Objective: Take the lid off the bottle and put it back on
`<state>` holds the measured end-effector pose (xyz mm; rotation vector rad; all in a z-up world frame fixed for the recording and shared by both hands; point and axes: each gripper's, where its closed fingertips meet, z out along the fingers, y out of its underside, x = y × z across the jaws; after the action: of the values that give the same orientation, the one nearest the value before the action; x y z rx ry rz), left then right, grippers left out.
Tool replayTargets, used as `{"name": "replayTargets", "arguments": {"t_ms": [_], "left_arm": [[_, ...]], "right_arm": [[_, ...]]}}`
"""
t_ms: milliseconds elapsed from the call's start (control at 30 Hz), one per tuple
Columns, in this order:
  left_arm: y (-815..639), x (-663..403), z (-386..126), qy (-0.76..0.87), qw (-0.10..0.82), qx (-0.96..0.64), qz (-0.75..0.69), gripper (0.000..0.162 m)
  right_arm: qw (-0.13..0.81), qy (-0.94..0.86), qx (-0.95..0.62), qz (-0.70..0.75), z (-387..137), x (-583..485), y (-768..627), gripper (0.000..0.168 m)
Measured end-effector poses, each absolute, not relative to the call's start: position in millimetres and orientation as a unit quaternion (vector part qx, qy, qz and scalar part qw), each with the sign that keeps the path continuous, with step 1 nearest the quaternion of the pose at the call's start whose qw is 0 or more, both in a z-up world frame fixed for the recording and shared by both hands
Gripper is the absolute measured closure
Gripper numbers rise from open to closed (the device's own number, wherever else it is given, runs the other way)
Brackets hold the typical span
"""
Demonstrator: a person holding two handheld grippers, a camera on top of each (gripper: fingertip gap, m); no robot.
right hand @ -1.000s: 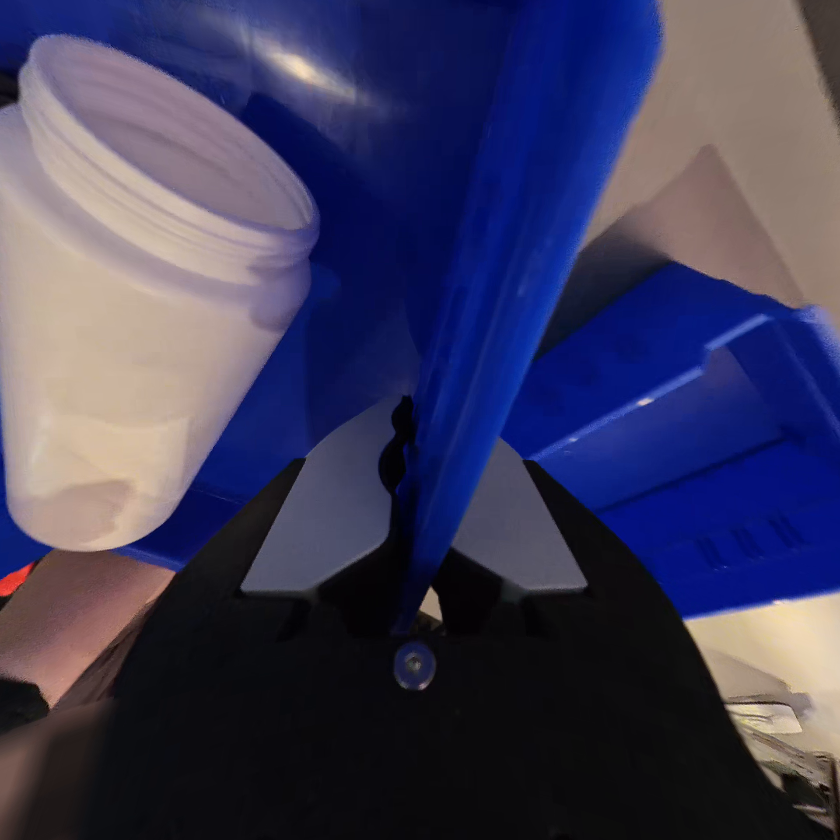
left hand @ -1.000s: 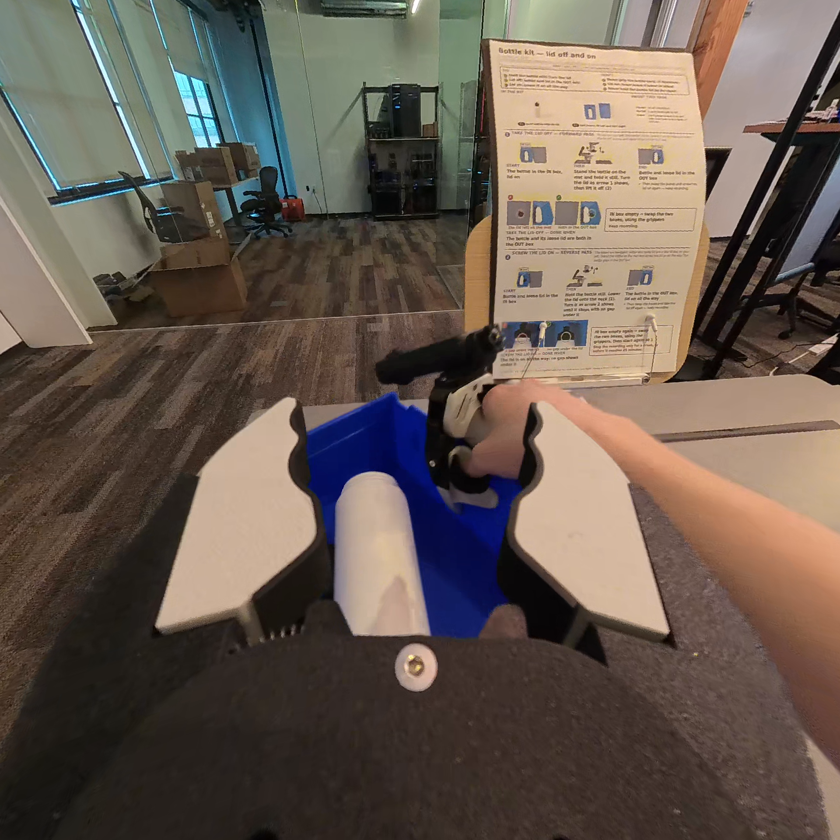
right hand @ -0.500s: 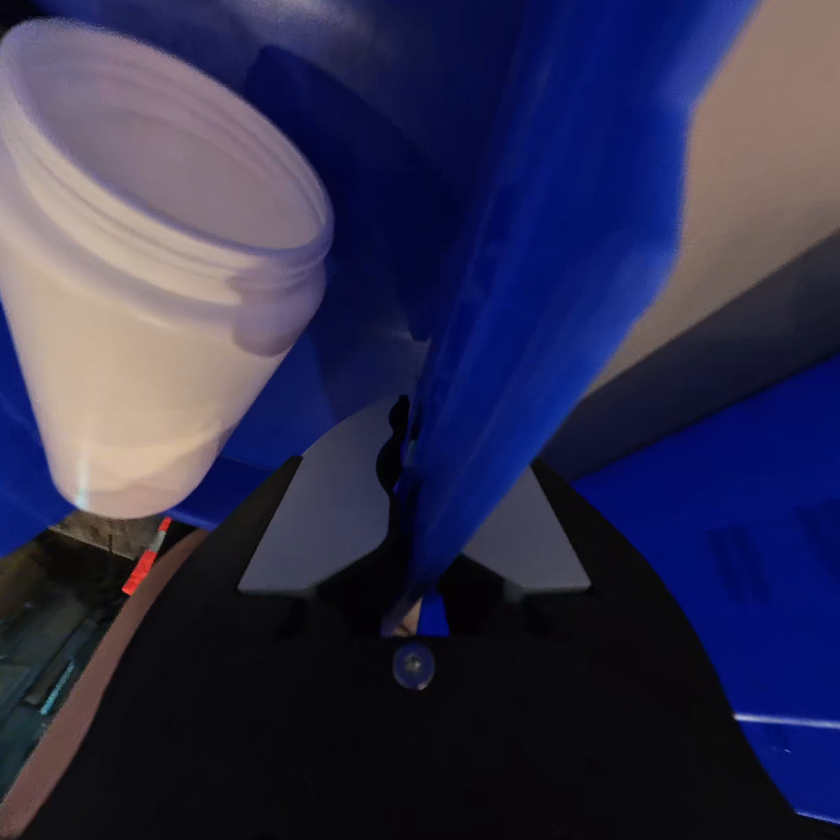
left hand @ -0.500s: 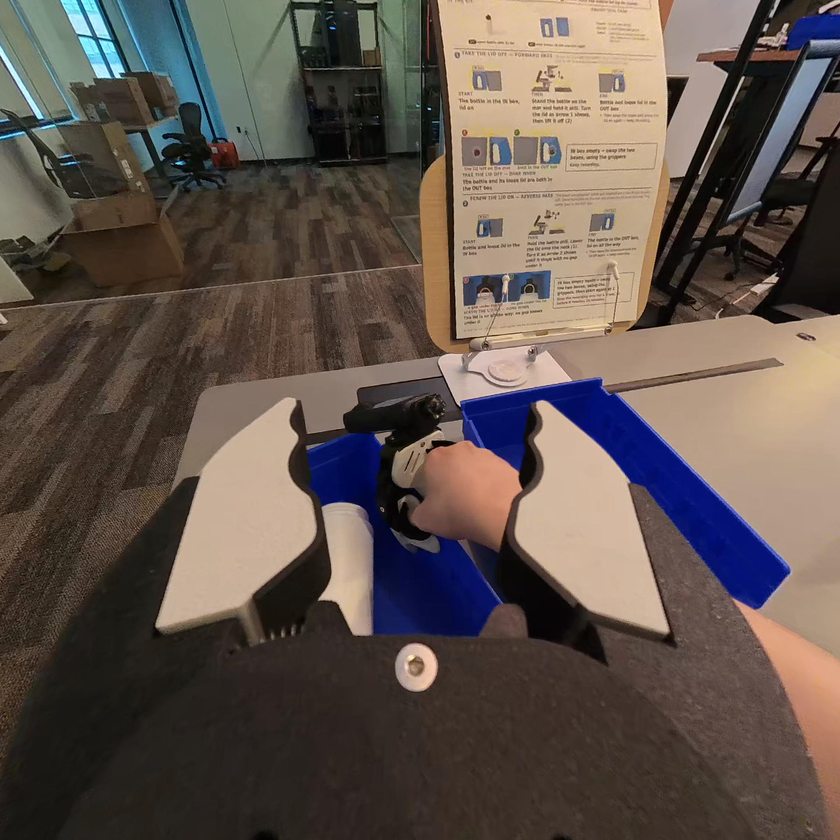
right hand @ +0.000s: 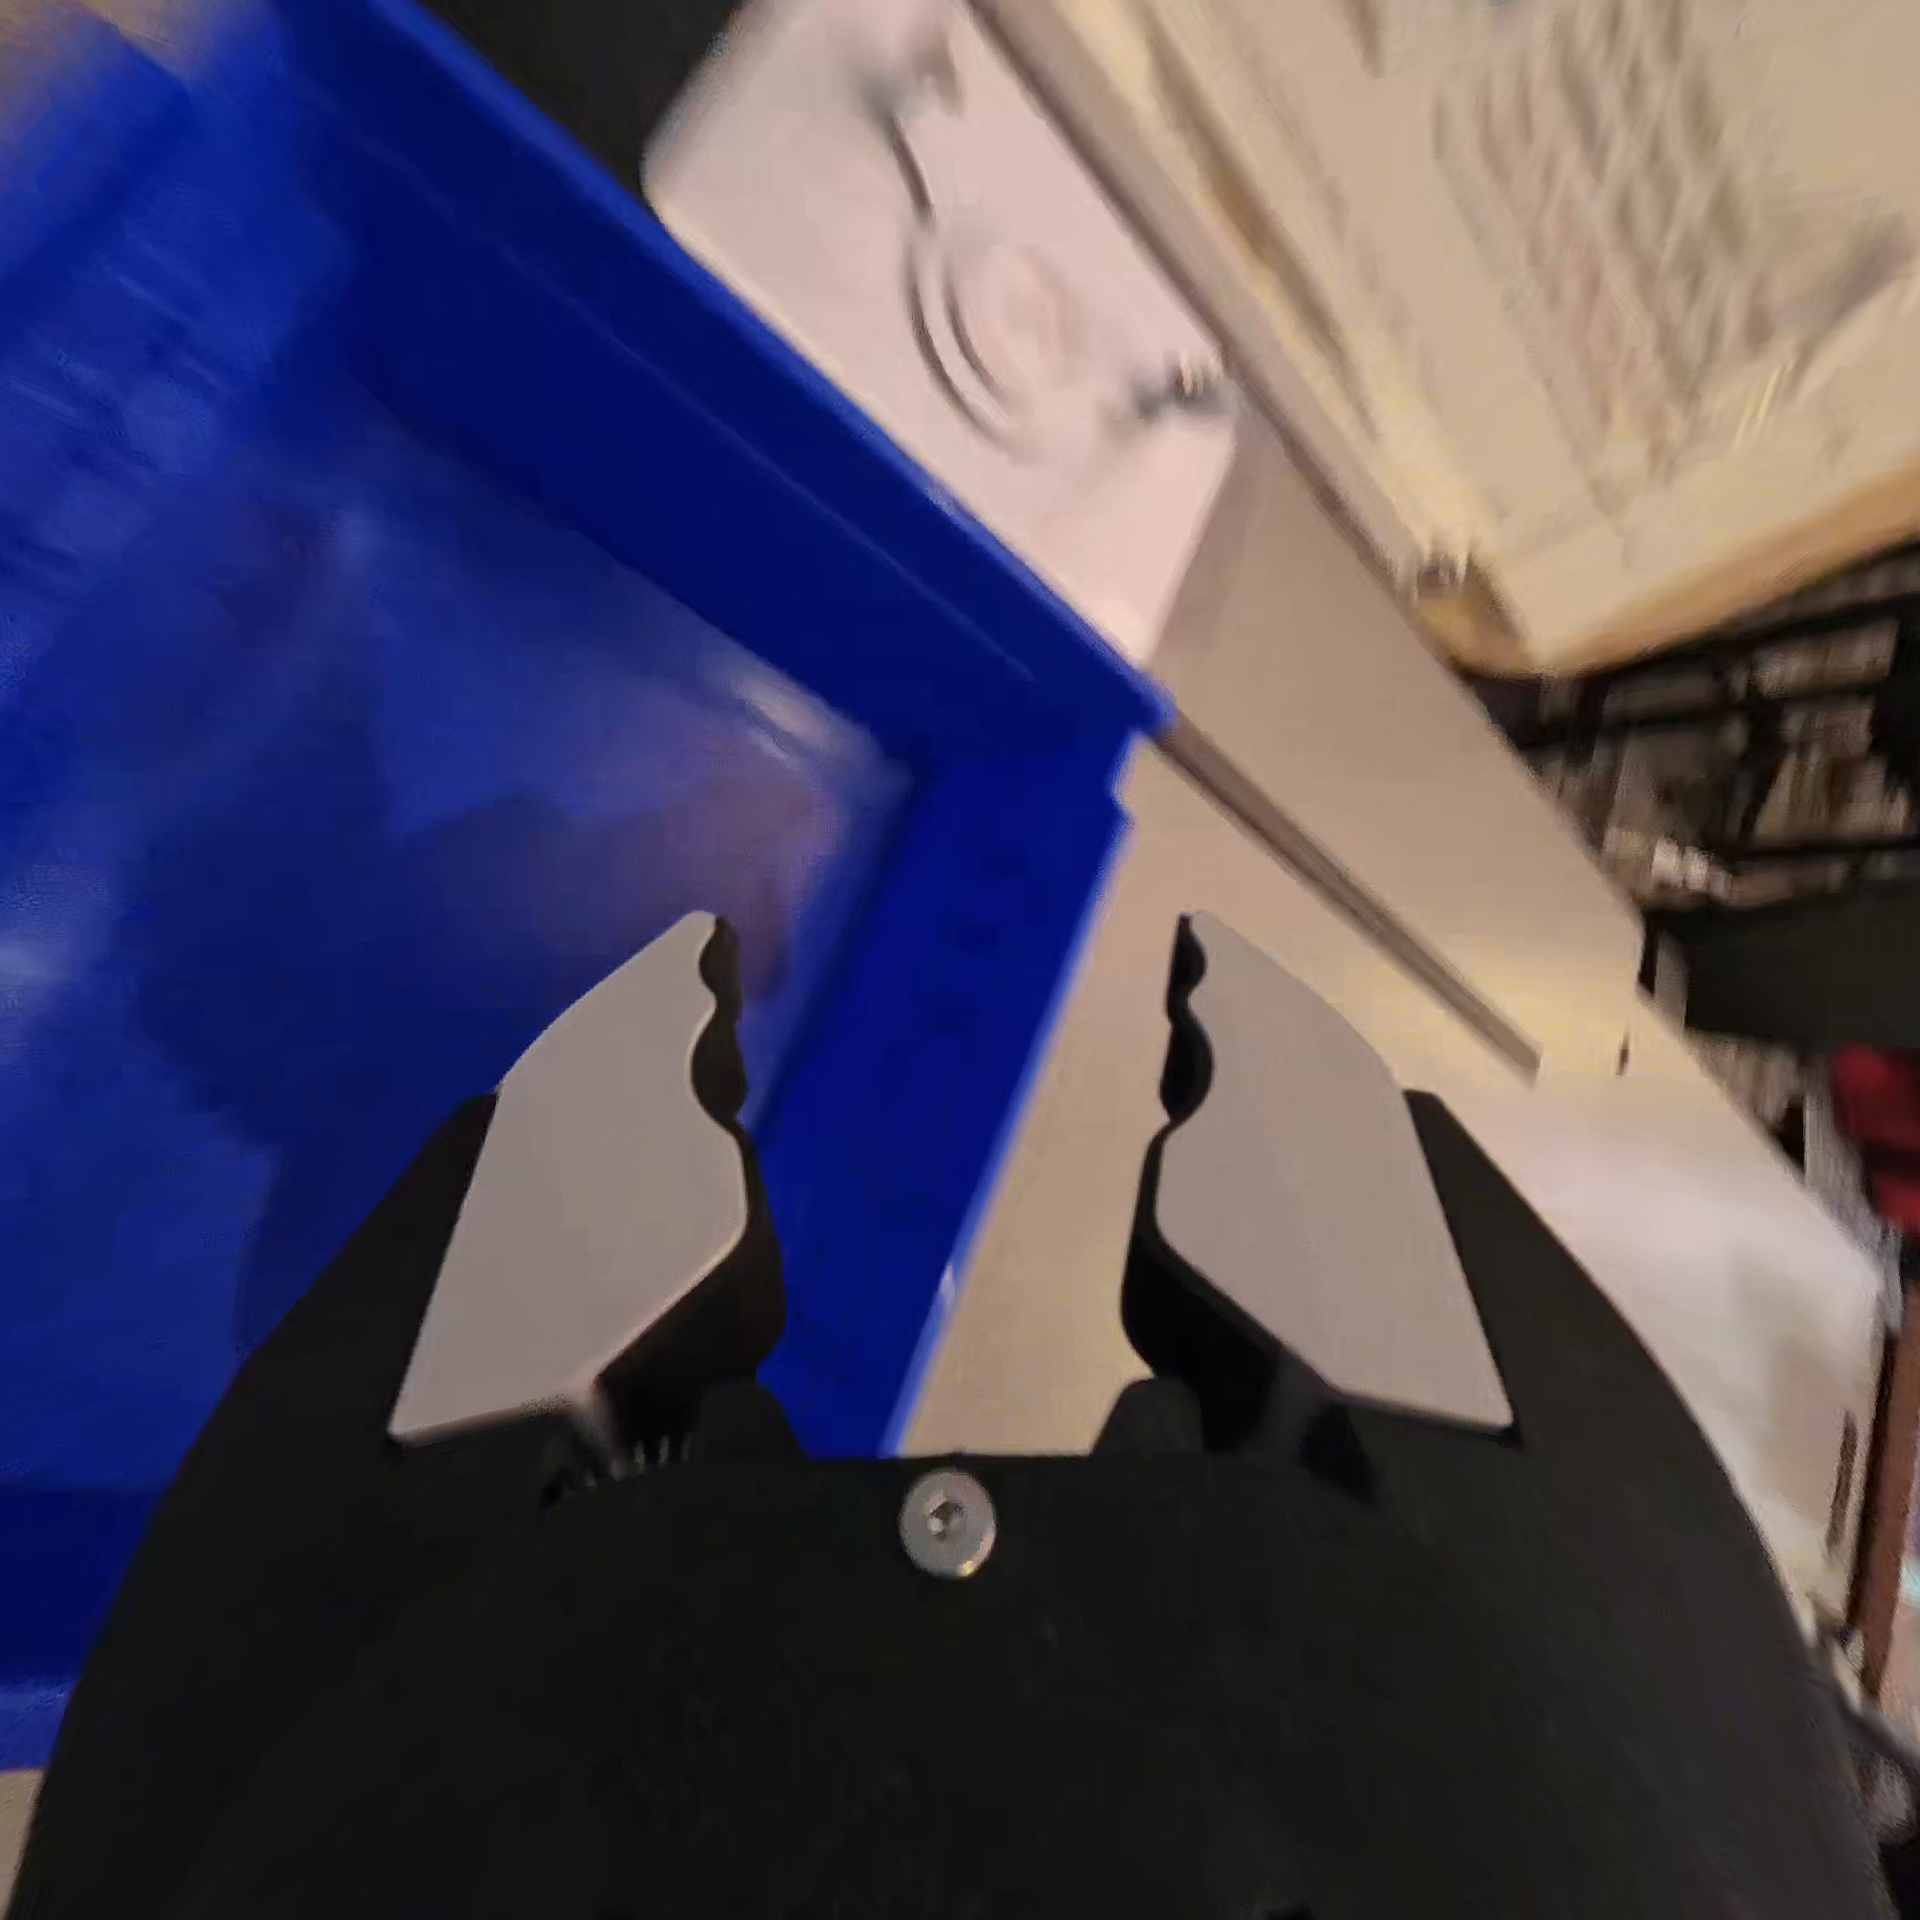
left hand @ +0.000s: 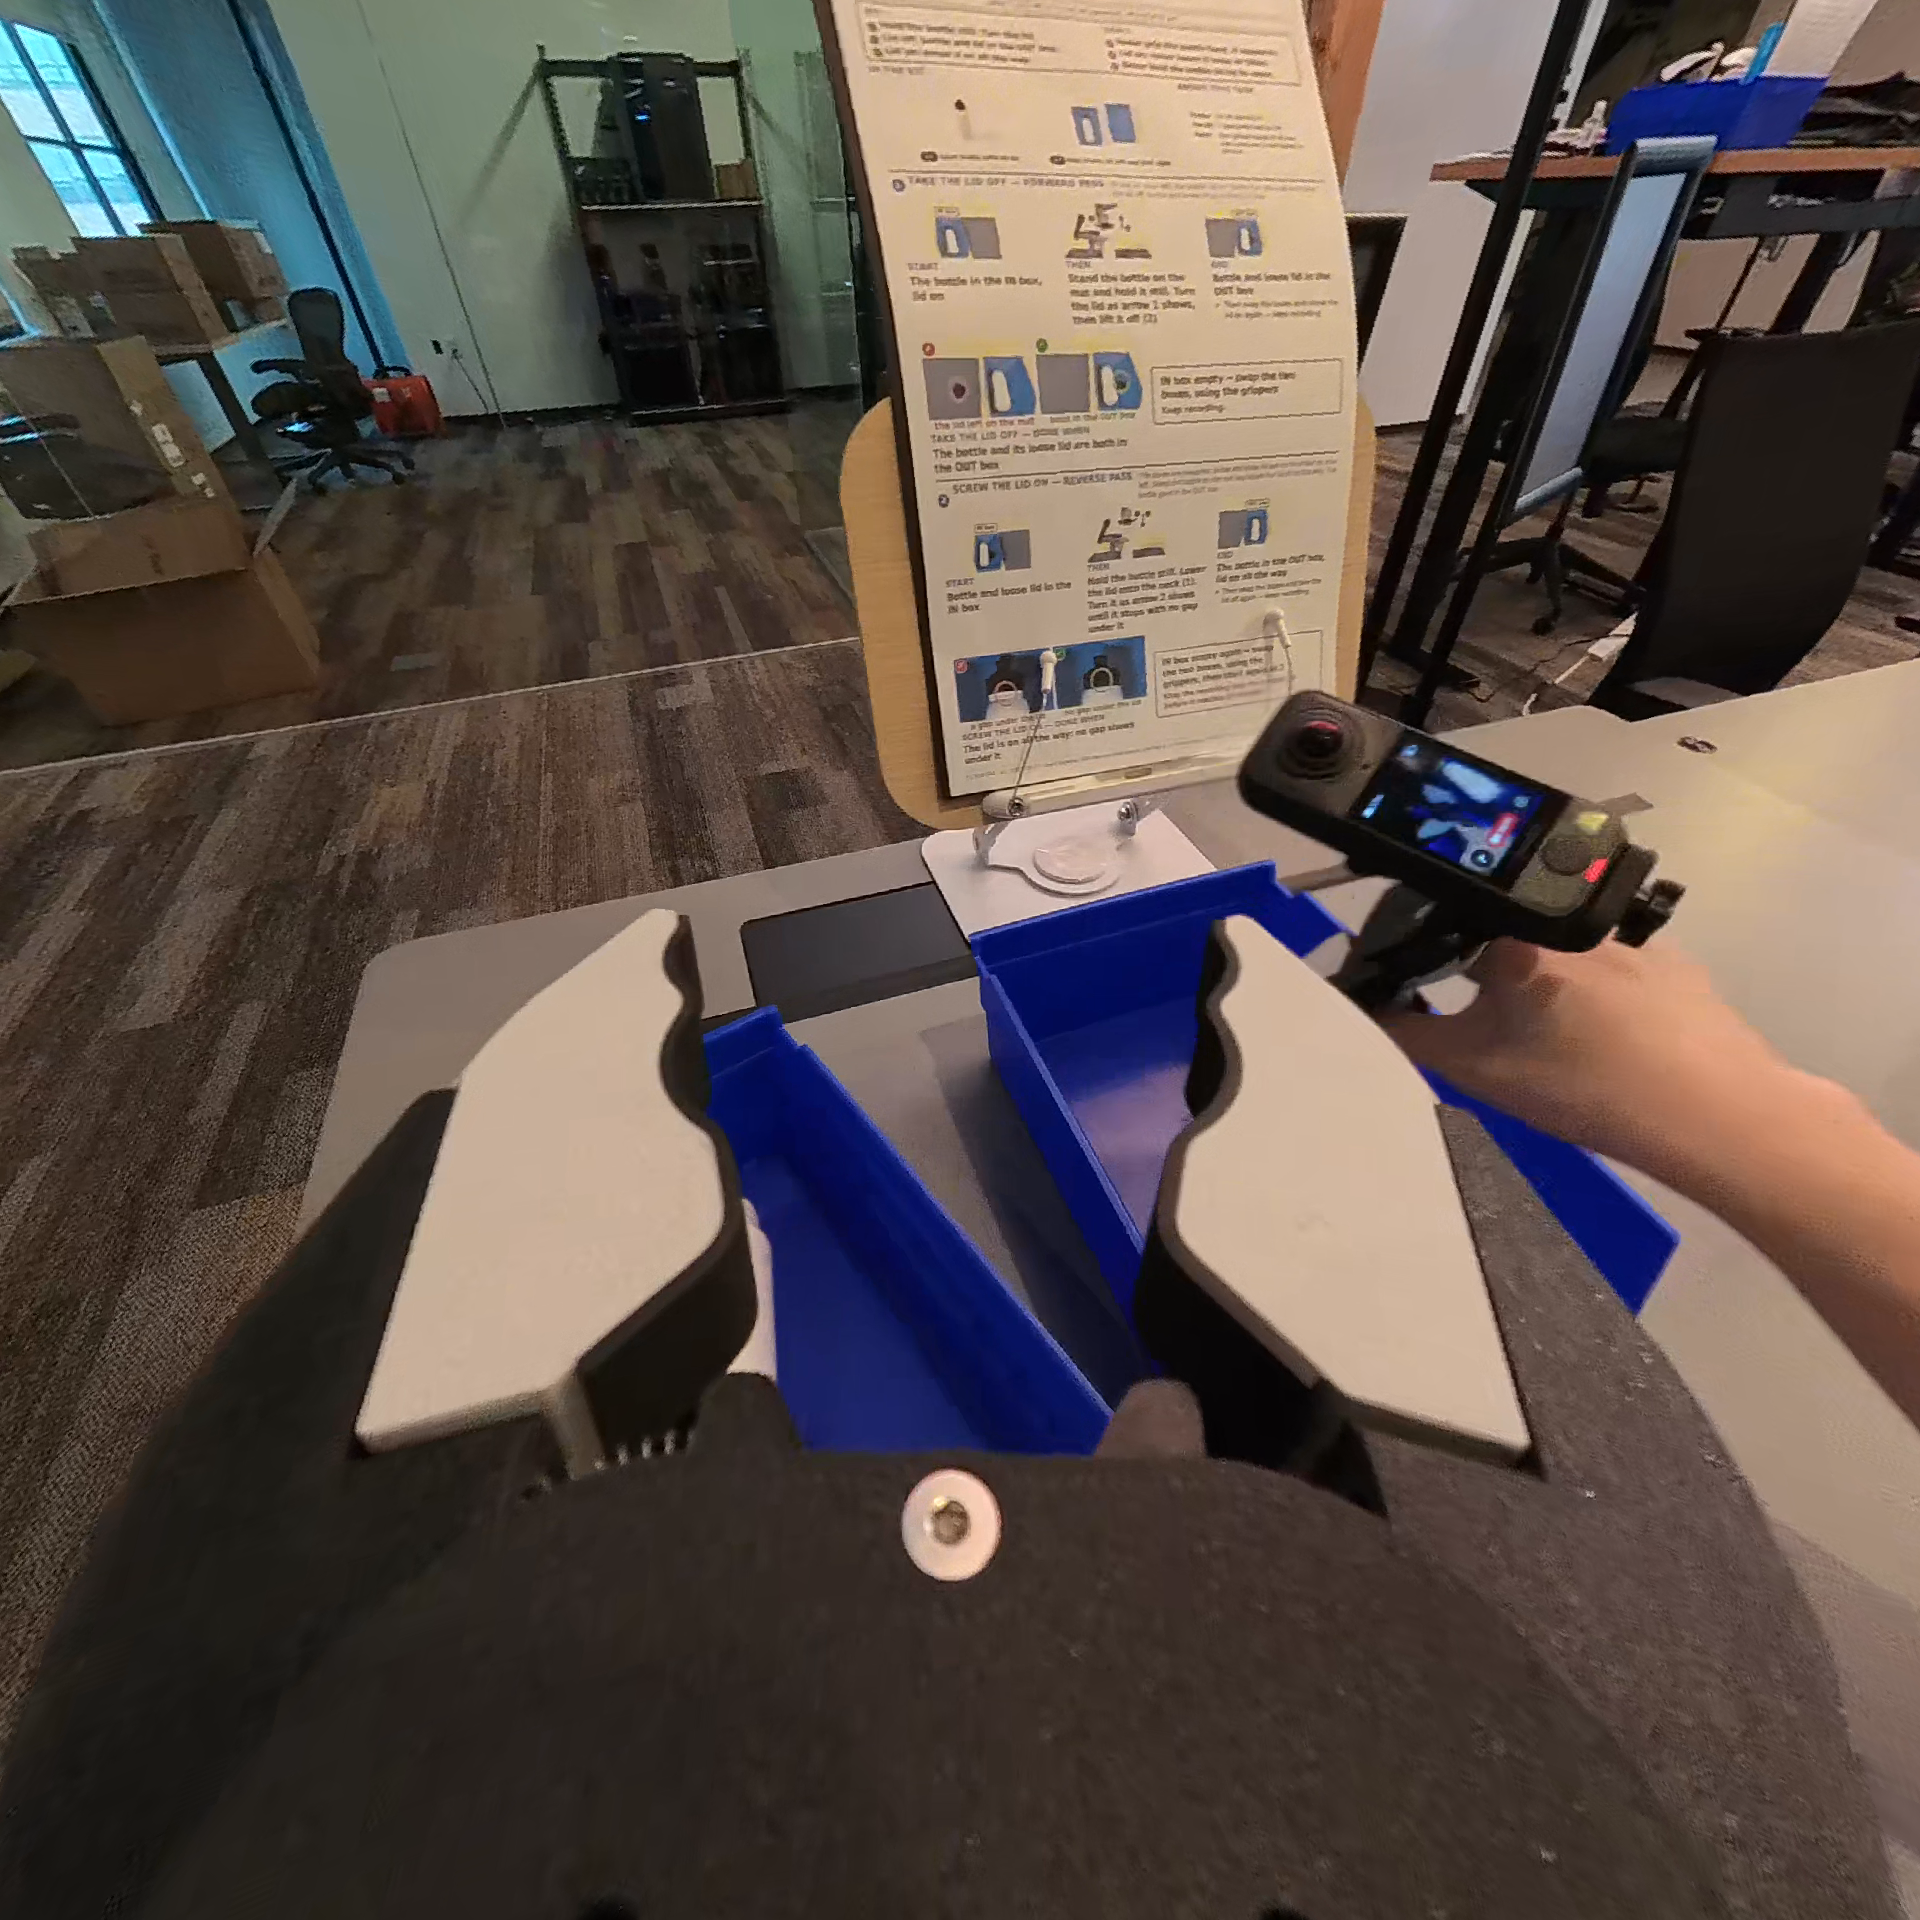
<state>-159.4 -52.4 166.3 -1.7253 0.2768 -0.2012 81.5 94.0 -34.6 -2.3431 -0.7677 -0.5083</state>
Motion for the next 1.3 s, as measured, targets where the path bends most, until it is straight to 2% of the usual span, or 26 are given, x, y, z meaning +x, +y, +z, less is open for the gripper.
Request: {"name": "replayTargets", "arguments": {"t_ms": [100,167,200,300,333,400,433,467,600,1033,1300], "left_arm": [[-53.0,-151.8,164.1,0.134,0.633,-0.758,-0.089,0.071],[-52.5,-147.1,162.0,0.141,0.629,-0.759,-0.089,0.071],[-52.0,-145.2,160.8,0.143,0.627,-0.761,-0.086,0.07],[-51.4,-140.2,156.5,0.154,0.62,-0.766,-0.073,0.071],[-51.3,-138.5,155.1,0.156,0.618,-0.767,-0.07,0.071],[-51.1,-134.2,152.4,0.164,0.614,-0.769,-0.067,0.071],[-50.9,-131.8,150.8,0.168,0.611,-0.771,-0.067,0.071],[-50.4,-129.3,149.4,0.173,0.608,-0.772,-0.067,0.071],[-46.0,-125.1,140.9,0.181,0.592,-0.783,-0.062,0.072],[-15.2,-124.0,109.9,0.18,0.541,-0.822,-0.019,0.075],[-12.1,-185.7,90.0,0.126,0.479,-0.868,0.039,0.074]], "right_arm": [[0.206,-0.236,-0.936,-0.163,-76.7,131.2,78.8,0.073],[0.166,-0.212,-0.951,-0.152,-95.8,153.5,73.1,0.073],[0.15,-0.2,-0.959,-0.132,-103.7,158.3,70.7,0.066],[0.115,-0.162,-0.979,-0.048,-115.5,163.5,64.2,0.068],[0.103,-0.161,-0.981,-0.024,-117.7,165.1,62.2,0.076],[0.076,-0.173,-0.981,0.035,-122.7,165.2,56.4,0.102],[0.059,-0.185,-0.977,0.084,-123.8,160.4,50.8,0.124],[0.045,-0.191,-0.973,0.119,-123.7,160.7,45.9,0.158],[0.044,-0.182,-0.98,0.073,-124.7,217.7,49.3,0.16],[0.04,-0.029,-0.998,0.047,-127.4,469.7,35.5,0.16],[0.05,-0.014,-0.997,0.053,-129.3,528.9,33.0,0.159]]}}
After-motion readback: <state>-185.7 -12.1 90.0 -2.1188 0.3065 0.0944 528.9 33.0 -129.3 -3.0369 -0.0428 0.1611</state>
